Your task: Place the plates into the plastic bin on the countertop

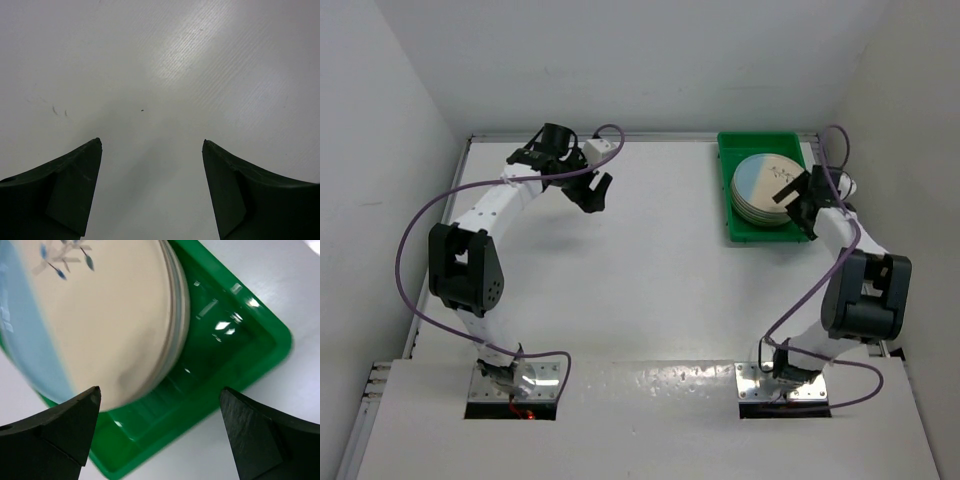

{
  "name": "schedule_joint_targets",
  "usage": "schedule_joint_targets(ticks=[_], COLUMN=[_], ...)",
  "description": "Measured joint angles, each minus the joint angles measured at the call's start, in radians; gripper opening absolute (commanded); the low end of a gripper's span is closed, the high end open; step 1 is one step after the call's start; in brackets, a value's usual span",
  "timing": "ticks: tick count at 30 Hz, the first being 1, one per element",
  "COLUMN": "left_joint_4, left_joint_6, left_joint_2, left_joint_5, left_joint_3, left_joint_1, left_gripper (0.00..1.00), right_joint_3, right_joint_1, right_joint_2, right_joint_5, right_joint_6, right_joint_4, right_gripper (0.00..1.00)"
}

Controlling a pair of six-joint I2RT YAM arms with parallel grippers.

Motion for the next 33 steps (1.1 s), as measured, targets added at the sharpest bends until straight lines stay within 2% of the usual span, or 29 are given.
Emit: schedule_joint_targets(ticks=[4, 9, 15, 19, 23, 27, 31, 33], left_joint_4=[0.005, 0.015, 0.021, 0.023, 0.078, 0.101, 0.165, 0.192], left_joint_6=[0.001, 0.027, 0.077, 0.143, 0.201, 0.221, 0.226, 0.23], left_joint_2=[-0.004, -0.105, -0.297, -0.44, -0.671, -0.907, -1.101, -1.139], left_joint_5=[-0.025, -0.104, -0.226, -0.294, -0.344, -0.326, -0.302, -0.299], left_joint_3=[-0.004, -0.128, -0.384, -0.568, -0.829, -1.049, -1.147, -1.156], left_joint_1=[0.0, 0.001, 0.001, 0.001, 0.001, 0.002, 0.001, 0.001], left_gripper=[0.83, 0.83, 0.83, 0.84, 0.86, 0.92, 0.95, 0.95], right_joint_3=[-0.034, -0.276, -0.468, -0.576, -0.68, -0.729, -0.731, -0.731], right_joint_1=[0.093, 0.2, 0.219, 0.221, 0.223, 0.224, 0.224, 0.224], right_joint_2=[-0.085, -0.471, -0.819, -0.973, -1.112, -1.2, -1.242, -1.244], right_joint_5=[0.166, 0.223, 0.155, 0.067, -0.012, -0.072, -0.112, -0.128], right_joint_6=[-0.109, -0.233, -0.279, -0.265, -0.249, -0.233, -0.226, -0.225], right_joint_4=[-0.088, -0.094, -0.202, -0.291, -0.343, -0.373, -0.374, -0.375], right_gripper=[1.0, 1.0, 1.0, 1.0, 1.0, 1.0, 1.0, 1.0])
